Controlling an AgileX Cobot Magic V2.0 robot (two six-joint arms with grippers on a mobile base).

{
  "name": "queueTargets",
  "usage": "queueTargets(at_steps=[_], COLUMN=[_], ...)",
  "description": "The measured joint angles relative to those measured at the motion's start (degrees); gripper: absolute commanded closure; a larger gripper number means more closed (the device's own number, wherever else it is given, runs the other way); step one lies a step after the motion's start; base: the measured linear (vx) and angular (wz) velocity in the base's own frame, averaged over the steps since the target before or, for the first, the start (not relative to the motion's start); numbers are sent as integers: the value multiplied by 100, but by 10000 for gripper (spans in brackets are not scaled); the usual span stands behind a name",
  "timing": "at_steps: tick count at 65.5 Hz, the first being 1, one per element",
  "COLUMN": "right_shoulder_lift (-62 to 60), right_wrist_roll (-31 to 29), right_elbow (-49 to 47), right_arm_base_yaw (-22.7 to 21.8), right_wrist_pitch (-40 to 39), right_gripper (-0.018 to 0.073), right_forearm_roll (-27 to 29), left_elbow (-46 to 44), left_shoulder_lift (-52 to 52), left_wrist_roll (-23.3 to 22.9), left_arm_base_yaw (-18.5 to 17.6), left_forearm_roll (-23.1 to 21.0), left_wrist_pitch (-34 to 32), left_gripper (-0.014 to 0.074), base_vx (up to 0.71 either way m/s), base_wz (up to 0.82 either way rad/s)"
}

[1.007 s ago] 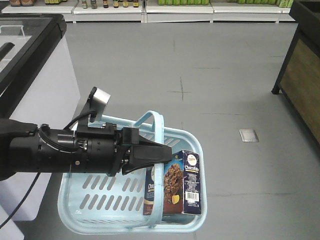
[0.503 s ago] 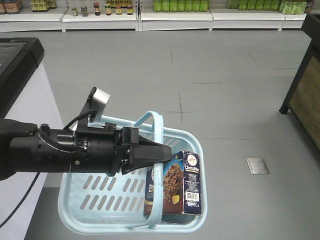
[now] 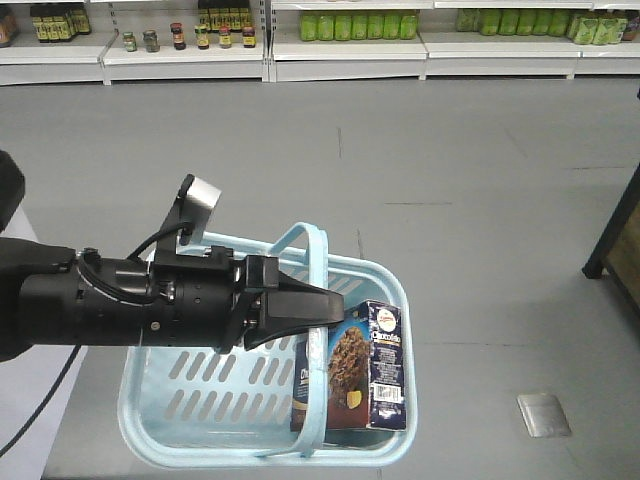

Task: Left arm holds basket, right arm returns cookies
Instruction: 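Hold the basket in the left gripper while driving toward the shelves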

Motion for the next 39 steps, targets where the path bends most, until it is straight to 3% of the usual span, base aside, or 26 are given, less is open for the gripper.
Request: queueTargets(at_steps=[39], right_shoulder_lift=[0], right_wrist_roll=[0], right_elbow=[0], right_arm_base_yaw=[0], right_wrist_pitch=[0], right_gripper=[568], right_forearm_roll=[0], left_elbow=[0], left_shoulder_lift=[0], left_wrist_roll=[0], left_arm_base_yaw=[0], left_forearm_roll=[0], left_wrist_pitch=[-11], left_gripper=[599], base_vx=[59], base_wz=[5])
